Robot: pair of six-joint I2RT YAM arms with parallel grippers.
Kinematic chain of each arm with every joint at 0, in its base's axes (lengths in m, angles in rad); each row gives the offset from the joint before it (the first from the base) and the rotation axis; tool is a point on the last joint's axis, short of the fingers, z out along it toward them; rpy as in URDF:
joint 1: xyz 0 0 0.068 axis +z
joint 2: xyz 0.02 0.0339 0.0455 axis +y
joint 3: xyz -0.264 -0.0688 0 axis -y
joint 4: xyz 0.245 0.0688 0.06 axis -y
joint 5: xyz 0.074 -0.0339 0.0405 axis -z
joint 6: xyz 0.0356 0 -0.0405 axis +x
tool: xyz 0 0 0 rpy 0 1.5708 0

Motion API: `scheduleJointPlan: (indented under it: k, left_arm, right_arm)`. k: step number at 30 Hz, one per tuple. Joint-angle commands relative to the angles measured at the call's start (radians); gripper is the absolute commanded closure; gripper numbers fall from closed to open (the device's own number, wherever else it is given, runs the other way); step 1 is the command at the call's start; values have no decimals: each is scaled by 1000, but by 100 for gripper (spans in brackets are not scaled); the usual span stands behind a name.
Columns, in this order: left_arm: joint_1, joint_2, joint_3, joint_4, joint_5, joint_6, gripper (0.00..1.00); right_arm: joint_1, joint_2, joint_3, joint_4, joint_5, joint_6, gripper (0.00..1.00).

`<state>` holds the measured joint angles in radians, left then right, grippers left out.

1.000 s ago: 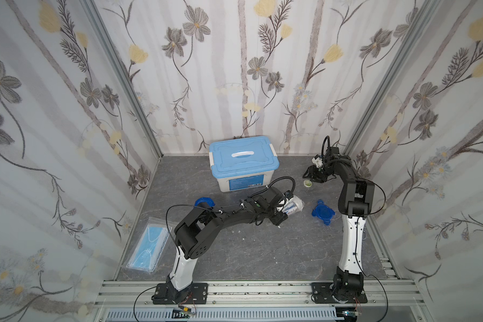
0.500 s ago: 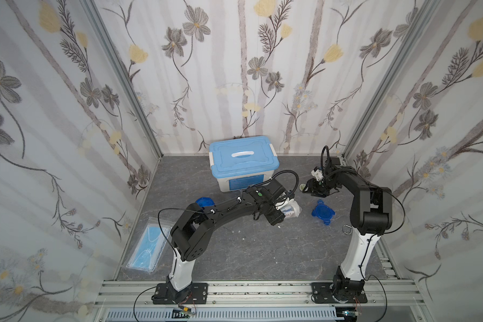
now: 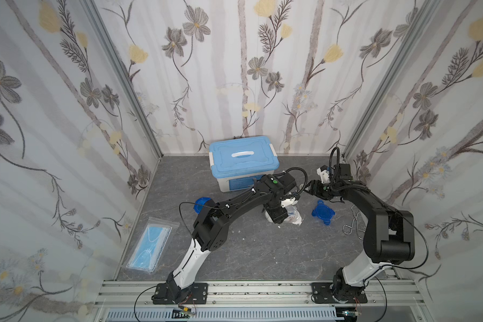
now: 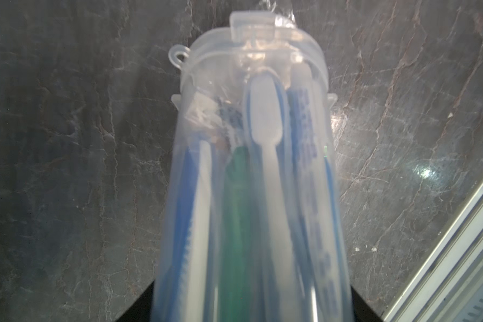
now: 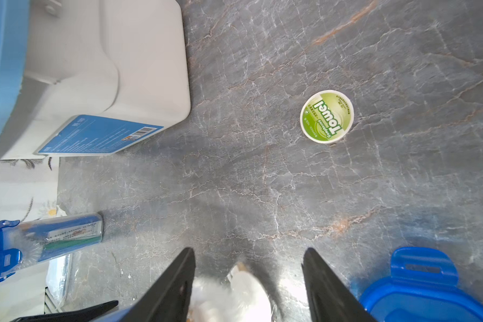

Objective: Take out toiletry kits
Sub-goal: 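Pour the toiletry kits out of the container.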

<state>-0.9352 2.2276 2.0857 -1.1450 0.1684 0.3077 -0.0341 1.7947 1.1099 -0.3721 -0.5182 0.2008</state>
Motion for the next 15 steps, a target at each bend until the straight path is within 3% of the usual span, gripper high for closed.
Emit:
scheduleJointPlan:
  k: [1, 6, 12, 15]
  left_arm:
    - [-3, 19, 67, -119, 8, 17, 57]
    - [-4, 15, 110, -142, -7, 14, 53]
    - [-14, 110, 314, -333, -11, 26, 52]
    - [-12, 113, 306, -341, -13, 24, 51]
  right_arm:
    - [-5, -45, -41, 92, 7, 9, 34]
    - [-24, -67, -74, 96, 2, 14, 34]
    - [-24, -79, -96, 128, -26, 37, 34]
    - [-25, -84, -106, 135, -36, 37, 33]
